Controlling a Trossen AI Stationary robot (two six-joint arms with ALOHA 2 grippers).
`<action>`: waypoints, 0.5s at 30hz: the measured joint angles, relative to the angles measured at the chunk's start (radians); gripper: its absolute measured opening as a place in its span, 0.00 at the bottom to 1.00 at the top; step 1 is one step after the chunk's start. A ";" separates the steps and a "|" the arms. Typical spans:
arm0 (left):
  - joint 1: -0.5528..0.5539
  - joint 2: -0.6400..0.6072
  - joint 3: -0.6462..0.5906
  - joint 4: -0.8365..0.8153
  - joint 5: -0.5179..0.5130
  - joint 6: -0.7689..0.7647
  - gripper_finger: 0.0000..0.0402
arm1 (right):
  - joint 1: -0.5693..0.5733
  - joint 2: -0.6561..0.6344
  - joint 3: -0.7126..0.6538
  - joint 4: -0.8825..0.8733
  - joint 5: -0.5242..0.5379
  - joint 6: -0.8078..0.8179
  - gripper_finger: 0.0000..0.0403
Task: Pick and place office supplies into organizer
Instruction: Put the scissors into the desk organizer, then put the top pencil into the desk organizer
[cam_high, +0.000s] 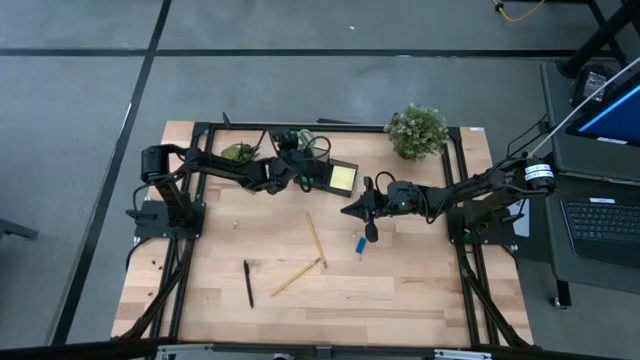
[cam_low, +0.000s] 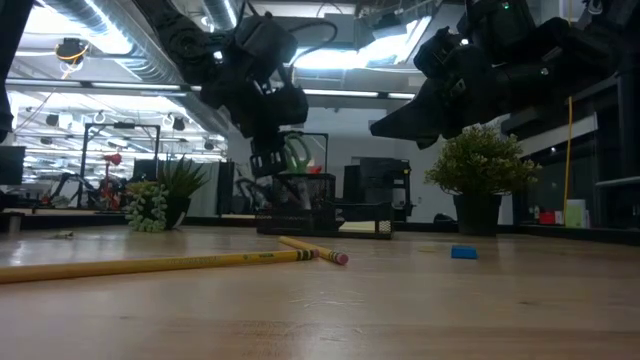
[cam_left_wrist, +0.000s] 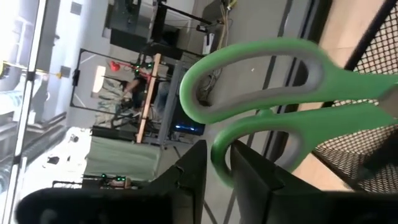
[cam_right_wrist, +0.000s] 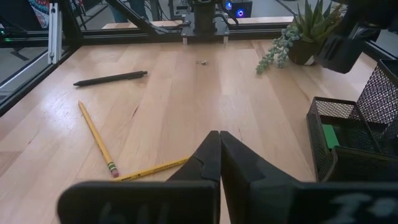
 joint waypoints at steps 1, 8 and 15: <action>0.000 0.000 0.000 -0.009 0.002 -0.005 0.17 | 0.000 0.000 0.000 0.000 0.000 0.000 0.02; -0.017 0.000 0.000 -0.036 0.002 -0.006 0.21 | 0.000 0.000 0.000 0.000 0.000 0.000 0.02; -0.053 -0.001 0.000 -0.035 -0.021 0.015 0.25 | 0.000 0.000 0.000 0.000 0.000 0.000 0.02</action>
